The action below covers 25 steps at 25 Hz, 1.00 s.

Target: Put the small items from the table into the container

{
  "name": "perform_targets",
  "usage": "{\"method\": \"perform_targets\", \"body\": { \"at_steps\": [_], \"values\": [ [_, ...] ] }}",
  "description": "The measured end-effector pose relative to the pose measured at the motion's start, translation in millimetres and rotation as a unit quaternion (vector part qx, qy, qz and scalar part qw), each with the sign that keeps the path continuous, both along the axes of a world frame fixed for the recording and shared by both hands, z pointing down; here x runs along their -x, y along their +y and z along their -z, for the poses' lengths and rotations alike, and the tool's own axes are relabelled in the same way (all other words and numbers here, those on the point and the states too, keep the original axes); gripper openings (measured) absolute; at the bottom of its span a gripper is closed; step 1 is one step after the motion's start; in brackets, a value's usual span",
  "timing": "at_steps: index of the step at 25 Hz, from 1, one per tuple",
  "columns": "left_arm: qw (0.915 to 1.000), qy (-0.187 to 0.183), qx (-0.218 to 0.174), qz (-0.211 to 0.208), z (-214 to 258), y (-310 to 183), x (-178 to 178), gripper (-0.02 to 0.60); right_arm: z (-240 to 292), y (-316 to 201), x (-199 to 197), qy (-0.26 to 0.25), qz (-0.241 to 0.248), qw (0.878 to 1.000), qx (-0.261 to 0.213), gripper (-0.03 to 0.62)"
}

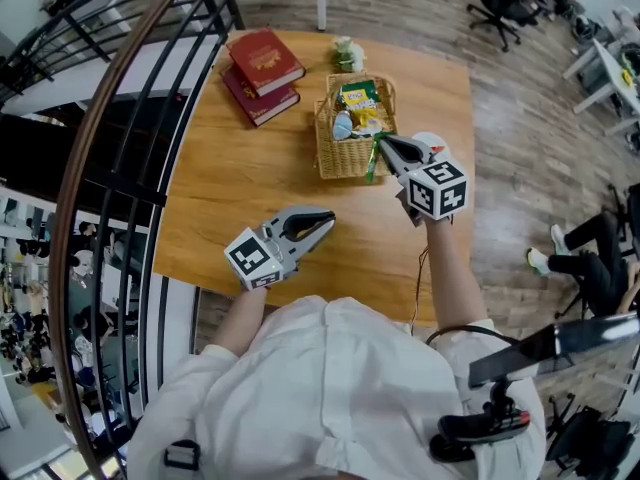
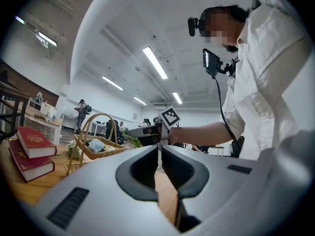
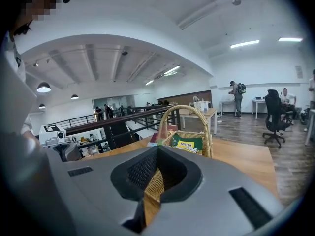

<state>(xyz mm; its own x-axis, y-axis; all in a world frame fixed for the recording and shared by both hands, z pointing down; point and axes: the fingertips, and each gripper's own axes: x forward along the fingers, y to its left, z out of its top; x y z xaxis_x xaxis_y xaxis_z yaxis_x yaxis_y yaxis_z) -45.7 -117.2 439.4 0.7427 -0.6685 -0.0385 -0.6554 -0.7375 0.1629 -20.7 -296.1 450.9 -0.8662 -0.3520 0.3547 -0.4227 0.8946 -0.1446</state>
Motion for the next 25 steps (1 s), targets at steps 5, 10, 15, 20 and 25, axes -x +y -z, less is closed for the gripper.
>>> {"method": "perform_targets", "body": {
  "at_steps": [5, 10, 15, 20, 25],
  "values": [
    [1.0, 0.0, 0.004, 0.007, -1, -2, 4, 0.008, 4, -21, 8, -0.004, -0.007, 1.0, -0.002, 0.017],
    [0.9998, -0.001, 0.008, 0.02, -5, -5, 14, 0.008, -3, -37, 14, -0.011, -0.015, 1.0, 0.009, 0.017],
    [0.9995, -0.003, 0.009, 0.031, -2, -8, 23, 0.008, -9, -55, 20, -0.01, -0.032, 0.999, 0.01, 0.017],
    [0.9989, -0.002, 0.015, 0.044, -3, -9, 35, 0.008, -6, -75, 27, -0.011, -0.048, 0.999, 0.003, 0.017],
    [0.9988, -0.002, 0.017, 0.047, -4, -16, 39, 0.008, -6, -87, 35, -0.018, -0.048, 0.999, 0.006, 0.017]
  ]
}}
